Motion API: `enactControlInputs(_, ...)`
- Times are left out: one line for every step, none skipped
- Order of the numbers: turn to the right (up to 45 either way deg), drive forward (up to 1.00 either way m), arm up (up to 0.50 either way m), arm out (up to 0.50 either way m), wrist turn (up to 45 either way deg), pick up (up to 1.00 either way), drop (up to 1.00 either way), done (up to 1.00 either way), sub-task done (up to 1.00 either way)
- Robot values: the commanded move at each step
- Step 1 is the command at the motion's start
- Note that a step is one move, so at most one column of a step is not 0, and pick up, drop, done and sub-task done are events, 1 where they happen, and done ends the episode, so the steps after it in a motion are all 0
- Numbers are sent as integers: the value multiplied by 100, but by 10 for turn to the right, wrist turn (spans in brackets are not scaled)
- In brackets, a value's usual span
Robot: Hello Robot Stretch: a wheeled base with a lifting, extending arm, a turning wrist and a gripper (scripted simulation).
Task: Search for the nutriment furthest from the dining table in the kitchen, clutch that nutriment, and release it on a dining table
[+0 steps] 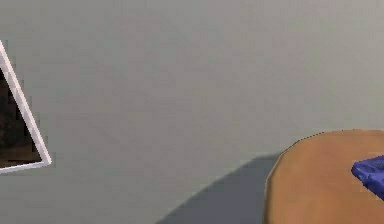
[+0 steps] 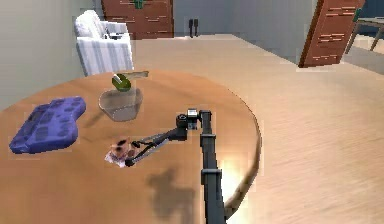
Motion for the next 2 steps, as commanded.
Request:
enactControlInputs(0, 0, 0, 0, 0, 0, 100, 0, 0)
enactControlInputs(0, 0, 10, 0, 0, 0, 0, 0, 0)
